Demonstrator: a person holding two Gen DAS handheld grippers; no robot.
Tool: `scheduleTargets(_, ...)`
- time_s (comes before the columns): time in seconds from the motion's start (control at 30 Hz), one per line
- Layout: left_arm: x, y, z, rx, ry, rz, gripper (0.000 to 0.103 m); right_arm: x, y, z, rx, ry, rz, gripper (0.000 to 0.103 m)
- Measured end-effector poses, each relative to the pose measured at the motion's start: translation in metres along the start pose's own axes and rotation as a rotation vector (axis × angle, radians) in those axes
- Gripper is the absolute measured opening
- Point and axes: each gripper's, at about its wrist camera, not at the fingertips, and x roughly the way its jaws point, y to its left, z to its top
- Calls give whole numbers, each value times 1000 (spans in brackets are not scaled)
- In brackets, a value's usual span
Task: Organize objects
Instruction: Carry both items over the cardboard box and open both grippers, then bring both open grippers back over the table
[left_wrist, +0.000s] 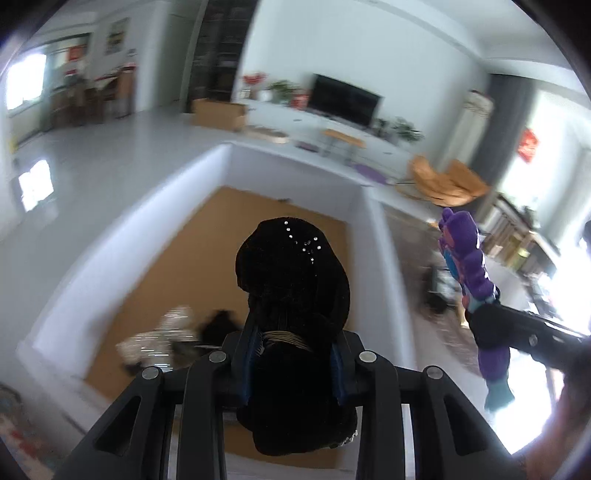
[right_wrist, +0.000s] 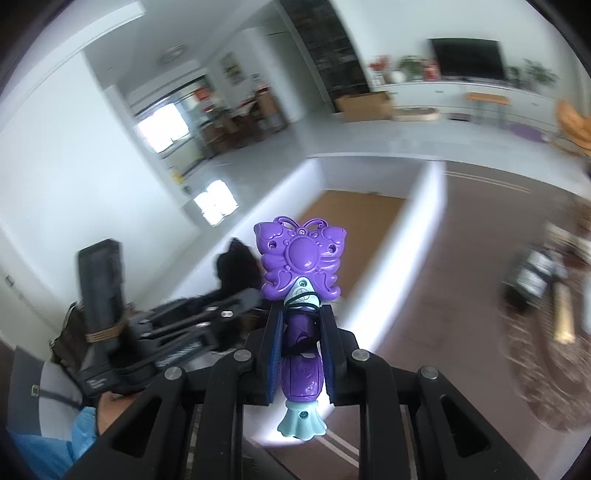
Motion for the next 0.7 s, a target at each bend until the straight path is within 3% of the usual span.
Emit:
scheduleTargets(0.1, 10, 18, -3, -9, 32, 67, 36, 43, 23, 2, -13, 52, 58, 20)
scheduleTargets(0.17, 21, 27, -6, -47, 76, 85, 53, 66, 31, -1, -35, 90, 62, 25)
scheduleTargets(0.2, 23, 29, -8, -65, 83, 92, 59, 76, 34, -3, -50, 109, 54, 38)
scheduleTargets(0.23, 24, 34, -12, -80, 85, 93, 71, 85, 36, -6, -67, 126, 31, 54)
scheduleTargets(0.27, 25, 35, -14, -92, 80, 95, 77, 87, 36, -8, -73, 127, 19, 60)
scheduleTargets(0.5, 32, 1, -18, -27, 79, 86, 78, 33, 2, -20, -62, -48, -48, 87)
scheduleTargets(0.63, 20, -58, -24, 90, 66, -19, 78, 0, -49, -44, -5, -144, -210, 93)
scheduleTargets(0.7, 13, -86, -28, 147, 64, -87, 78, -11, -95, -69, 80, -134, -315, 93)
